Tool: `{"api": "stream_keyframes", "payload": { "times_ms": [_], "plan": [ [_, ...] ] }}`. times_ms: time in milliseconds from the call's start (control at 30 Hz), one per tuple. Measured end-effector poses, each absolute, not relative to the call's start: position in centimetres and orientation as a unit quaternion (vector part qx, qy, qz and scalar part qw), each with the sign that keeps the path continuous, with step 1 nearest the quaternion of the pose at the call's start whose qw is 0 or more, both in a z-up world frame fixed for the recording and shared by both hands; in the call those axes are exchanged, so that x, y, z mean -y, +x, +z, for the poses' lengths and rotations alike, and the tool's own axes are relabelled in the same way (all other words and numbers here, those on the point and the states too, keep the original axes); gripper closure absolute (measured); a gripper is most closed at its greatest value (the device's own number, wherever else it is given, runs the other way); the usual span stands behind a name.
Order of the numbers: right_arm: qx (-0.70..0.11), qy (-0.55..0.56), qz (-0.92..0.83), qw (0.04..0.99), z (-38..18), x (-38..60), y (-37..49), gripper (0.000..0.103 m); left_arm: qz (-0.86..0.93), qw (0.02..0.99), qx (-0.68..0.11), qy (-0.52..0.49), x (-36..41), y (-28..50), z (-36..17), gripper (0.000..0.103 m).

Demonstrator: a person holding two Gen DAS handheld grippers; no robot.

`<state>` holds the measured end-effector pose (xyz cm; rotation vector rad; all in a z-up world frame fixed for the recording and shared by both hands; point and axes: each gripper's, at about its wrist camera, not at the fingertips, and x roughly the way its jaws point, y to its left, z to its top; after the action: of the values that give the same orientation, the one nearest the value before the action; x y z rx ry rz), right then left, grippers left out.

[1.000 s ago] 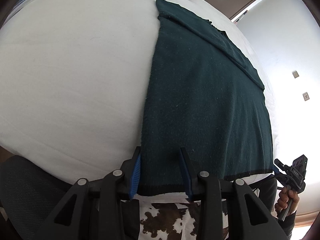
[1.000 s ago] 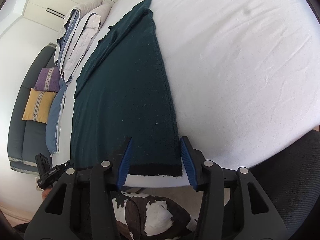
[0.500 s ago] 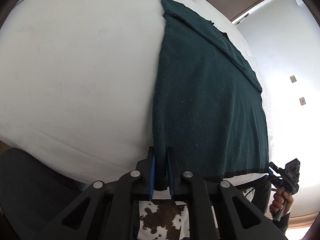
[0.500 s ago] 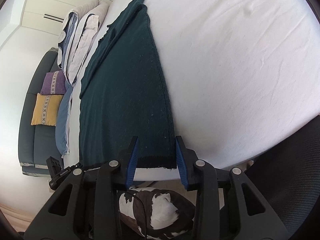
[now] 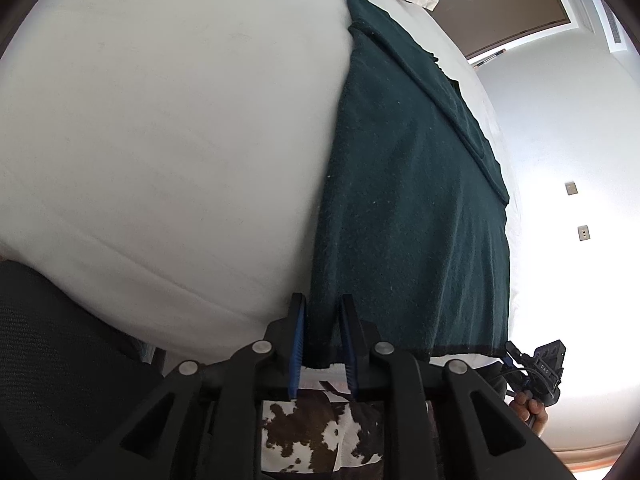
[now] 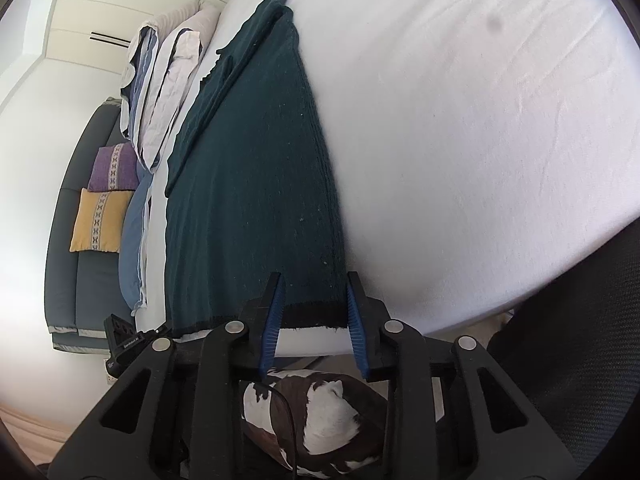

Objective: Fold small clothes
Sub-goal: 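Lift the hem with both tools and fold it toward the collar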

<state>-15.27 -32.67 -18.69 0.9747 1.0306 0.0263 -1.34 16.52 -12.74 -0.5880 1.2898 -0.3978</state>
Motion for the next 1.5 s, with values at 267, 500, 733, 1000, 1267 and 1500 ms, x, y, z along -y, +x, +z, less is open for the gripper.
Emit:
{"api": "stream_keyframes", "payload": {
  "times_ms": [267,500,733,1000,1267,1500],
  "plan": [
    [-0.468,0.426,-0.003,0.774,-18.2,32.5,-15.6,0.097,-0.174,0.774,-0.571,-0.213,-15.1,-2.1,-11.3,0.096],
    [-0.43,0.432,0.004,0.793,-15.9,33.0,-16.0,0.098,-0.186,0.776,-0.55,-0.247,-16.3,-2.6,-10.1,0.096],
    [-0.41,0.431,0.027,0.803,-13.2,32.5,-15.8,0.098,-0.221,0.764,-0.506,-0.334,-17.6,-3.0,-8.2,0.097],
    [-0.377,0.443,0.054,0.812,-10.0,33.0,-15.2,0.098,-0.249,0.758,-0.469,-0.378,-18.1,-2.2,-5.7,0.097],
    [-0.333,0.46,0.069,0.821,-5.9,35.0,-12.4,0.098,-0.261,0.753,-0.432,-0.423,-18.8,0.7,-3.5,0.097],
    [-0.308,0.455,0.064,0.833,-2.6,37.1,-7.9,0.097,-0.268,0.749,-0.406,-0.451,-18.7,5.2,-1.7,0.097]
  ]
}}
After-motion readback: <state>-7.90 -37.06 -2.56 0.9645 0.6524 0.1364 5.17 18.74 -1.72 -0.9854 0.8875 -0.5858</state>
